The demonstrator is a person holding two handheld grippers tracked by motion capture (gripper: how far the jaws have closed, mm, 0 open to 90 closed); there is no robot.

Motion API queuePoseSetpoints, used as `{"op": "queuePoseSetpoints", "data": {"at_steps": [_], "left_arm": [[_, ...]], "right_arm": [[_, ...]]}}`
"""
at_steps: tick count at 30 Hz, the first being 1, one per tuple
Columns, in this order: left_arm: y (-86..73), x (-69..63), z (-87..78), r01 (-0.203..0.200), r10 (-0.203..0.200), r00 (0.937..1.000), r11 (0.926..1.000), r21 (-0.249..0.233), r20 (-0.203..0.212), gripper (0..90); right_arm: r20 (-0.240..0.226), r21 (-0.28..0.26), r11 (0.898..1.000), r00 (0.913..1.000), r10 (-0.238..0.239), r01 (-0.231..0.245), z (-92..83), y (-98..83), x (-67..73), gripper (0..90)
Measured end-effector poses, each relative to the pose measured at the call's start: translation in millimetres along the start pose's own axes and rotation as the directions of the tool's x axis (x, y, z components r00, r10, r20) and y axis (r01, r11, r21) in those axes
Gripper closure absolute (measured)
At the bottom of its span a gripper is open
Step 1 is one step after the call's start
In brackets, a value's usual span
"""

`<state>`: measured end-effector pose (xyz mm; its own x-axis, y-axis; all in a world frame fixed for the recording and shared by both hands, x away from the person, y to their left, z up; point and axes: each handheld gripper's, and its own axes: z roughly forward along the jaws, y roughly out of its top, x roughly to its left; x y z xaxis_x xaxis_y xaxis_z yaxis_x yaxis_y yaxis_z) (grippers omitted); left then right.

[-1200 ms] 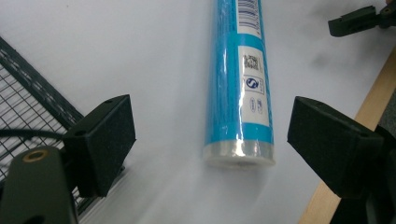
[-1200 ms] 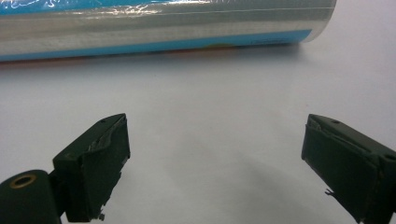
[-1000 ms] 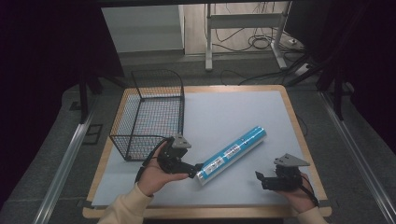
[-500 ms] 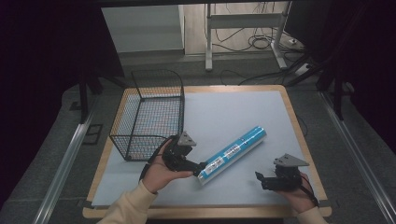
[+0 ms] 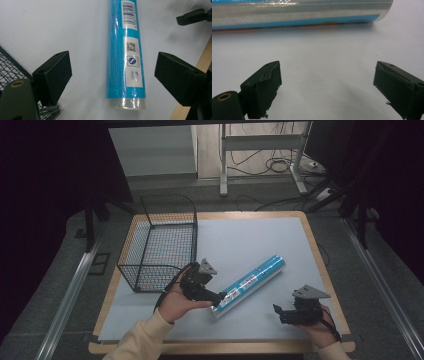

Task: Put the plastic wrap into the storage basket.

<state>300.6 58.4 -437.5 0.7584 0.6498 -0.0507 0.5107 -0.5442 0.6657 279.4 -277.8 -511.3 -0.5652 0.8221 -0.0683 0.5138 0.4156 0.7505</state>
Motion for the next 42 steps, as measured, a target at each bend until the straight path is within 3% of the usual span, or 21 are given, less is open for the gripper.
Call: {"op": "queuePoseSetpoints", "data": {"at_steps": [14,42], "left_arm": [[15.6,-3.6,10.0,-0.010,0.010,0.9999,0.9998,0.015,0.004,13.8],[43.4,-10.0,48.8,-0.024,0.023,0.9997,0.9953,0.094,0.009,13.7]], "right_arm": [[0.000,-0.003,1.000,1.0000,0.002,-0.002,-0.5,0.0,0.1,8.0],[0.002,-0.001,1.000,1.0000,-0.002,0.002,-0.5,0.0,0.2,8.0]]}}
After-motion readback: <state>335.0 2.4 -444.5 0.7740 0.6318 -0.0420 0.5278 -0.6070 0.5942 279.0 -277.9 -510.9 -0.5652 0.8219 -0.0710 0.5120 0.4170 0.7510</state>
